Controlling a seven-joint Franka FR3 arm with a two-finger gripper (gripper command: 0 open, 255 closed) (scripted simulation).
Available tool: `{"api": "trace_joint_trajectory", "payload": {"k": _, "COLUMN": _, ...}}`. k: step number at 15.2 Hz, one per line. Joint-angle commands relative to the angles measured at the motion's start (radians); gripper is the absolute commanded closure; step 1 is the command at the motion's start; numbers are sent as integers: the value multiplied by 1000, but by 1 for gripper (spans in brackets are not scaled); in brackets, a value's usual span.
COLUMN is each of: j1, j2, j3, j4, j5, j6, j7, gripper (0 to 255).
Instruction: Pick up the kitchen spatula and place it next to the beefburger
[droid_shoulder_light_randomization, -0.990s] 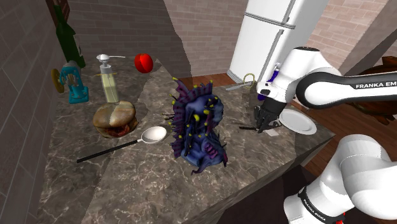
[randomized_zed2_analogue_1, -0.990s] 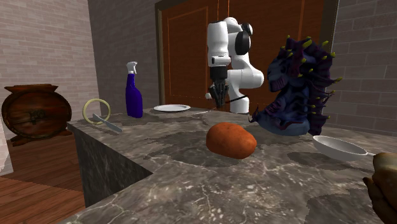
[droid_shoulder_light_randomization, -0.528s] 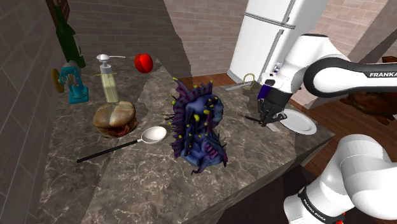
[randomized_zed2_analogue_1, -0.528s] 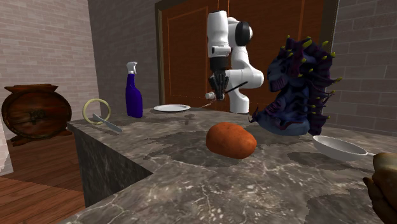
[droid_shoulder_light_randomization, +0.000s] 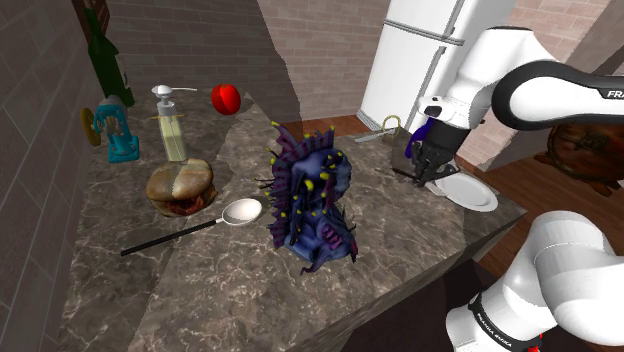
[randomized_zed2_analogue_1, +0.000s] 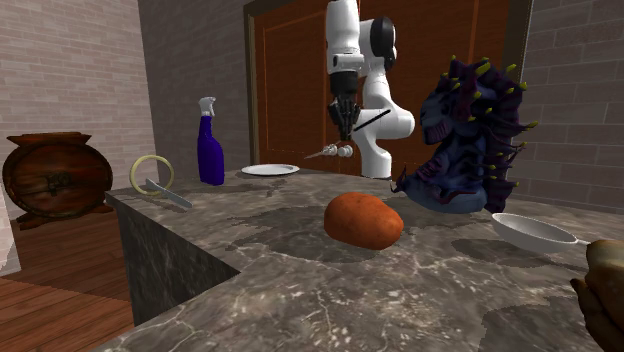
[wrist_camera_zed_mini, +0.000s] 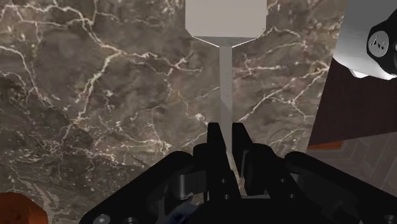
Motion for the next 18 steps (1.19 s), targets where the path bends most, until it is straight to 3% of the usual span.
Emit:
{"api": "trace_joint_trajectory", "payload": {"k": 1, "j1": 4, "j2": -2, "j3": 8, "j4": 26, "j5": 7, "j6": -28, "j7": 1, "gripper": 255}}
{"api": "trace_joint_trajectory", "payload": {"k": 4, "j1": 7, "j2": -4, "j3": 16, "j4": 59, "j5": 15, "j6": -63, "j7": 2, "gripper": 255}}
{"api": "trace_joint_trajectory", "payload": {"k": 11, "j1": 112, "j2": 291, "j3": 16, "j4": 236, "j5": 89, "j6": 56, "j7": 40, "gripper": 255}}
{"api": "trace_joint_trajectory", "payload": {"k": 18, "j1": 187, "j2": 576, "j3": 6, "j4": 467, "j5": 180, "j6": 103, "j7": 39, "gripper": 255}}
